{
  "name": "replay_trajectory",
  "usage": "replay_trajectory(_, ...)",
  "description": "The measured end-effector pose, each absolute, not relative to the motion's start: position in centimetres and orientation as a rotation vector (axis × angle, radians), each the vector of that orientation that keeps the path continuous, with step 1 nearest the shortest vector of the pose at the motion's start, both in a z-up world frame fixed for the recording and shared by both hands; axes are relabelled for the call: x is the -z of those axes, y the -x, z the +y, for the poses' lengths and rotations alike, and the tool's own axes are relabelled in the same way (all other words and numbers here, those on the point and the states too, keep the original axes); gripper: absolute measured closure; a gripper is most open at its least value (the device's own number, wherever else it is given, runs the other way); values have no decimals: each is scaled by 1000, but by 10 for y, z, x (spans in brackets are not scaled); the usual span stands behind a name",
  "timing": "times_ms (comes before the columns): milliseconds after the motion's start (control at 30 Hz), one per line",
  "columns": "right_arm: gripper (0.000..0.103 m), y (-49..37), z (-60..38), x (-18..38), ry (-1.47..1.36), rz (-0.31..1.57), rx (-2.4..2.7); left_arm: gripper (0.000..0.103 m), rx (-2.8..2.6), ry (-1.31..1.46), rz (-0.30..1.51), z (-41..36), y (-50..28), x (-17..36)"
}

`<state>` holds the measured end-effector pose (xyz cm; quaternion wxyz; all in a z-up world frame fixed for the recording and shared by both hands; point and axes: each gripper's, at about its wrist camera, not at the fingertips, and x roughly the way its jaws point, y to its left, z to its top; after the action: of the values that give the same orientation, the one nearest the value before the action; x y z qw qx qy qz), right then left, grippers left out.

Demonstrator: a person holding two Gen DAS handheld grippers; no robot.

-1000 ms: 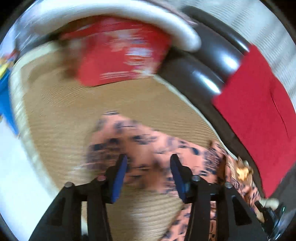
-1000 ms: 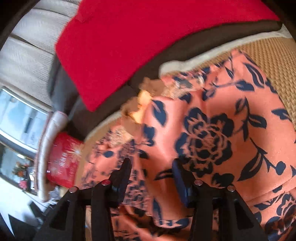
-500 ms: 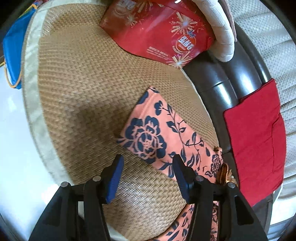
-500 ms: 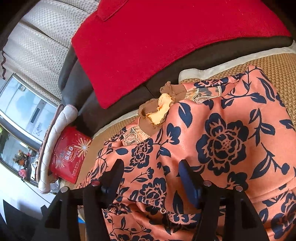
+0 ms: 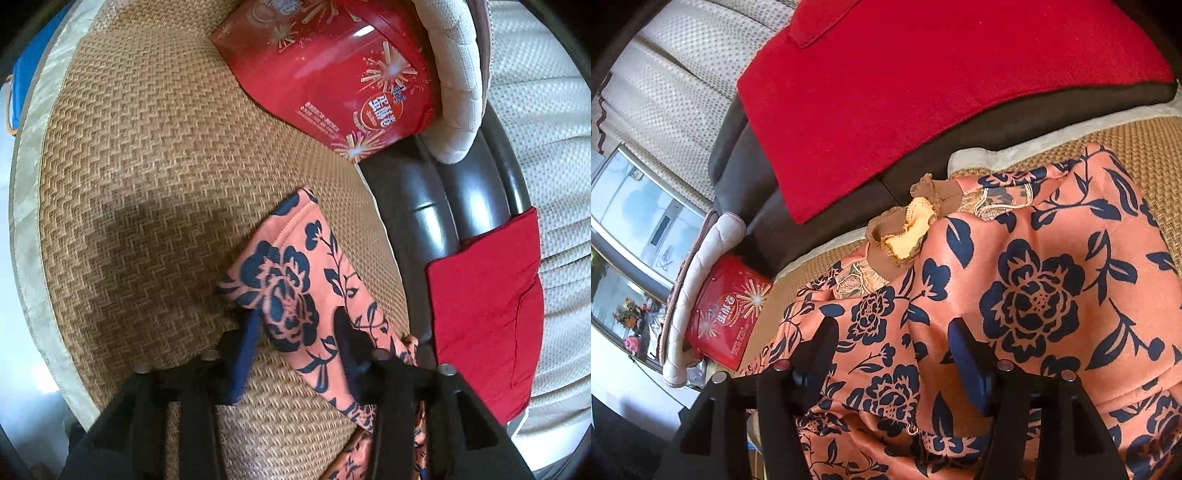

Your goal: Fold small clothes

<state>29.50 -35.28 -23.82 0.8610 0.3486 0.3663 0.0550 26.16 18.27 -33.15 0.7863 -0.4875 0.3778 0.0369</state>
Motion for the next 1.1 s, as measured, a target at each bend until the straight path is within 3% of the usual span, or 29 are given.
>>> replay_trajectory(33, 38, -295, -351, 238, -722, 764, -113, 83, -91, 1044, 814, 183, -264, 333)
replay_trajectory(100, 38, -295, -349, 237, -698, 752, -100, 93, -101, 1046, 812, 184, -269, 337)
replay_trajectory(333, 39, -295, -354, 235, -665, 729, -64, 100, -89, 987, 773, 179, -286, 322)
replay_trajectory(533, 39, -290, -373, 230, -703, 693, -39, 100, 55, 708, 687, 120, -302, 225)
replay_trajectory(800, 39, -271, -413, 221, -813, 630, -13, 100, 396, 380, 631, -51, -294, 124)
replay_trajectory(1000, 39, -252, -453, 220, -924, 585, -2, 99, 670, 243, 751, -196, -280, 131)
replay_trajectory(1067, 37, -246, -468, 224, -977, 577, -1, 91, 750, 243, 841, -225, -285, 147)
replay_trajectory(1100, 37, -245, -475, 227, -1014, 580, 0, 80, 790, 253, 892, -238, -287, 158)
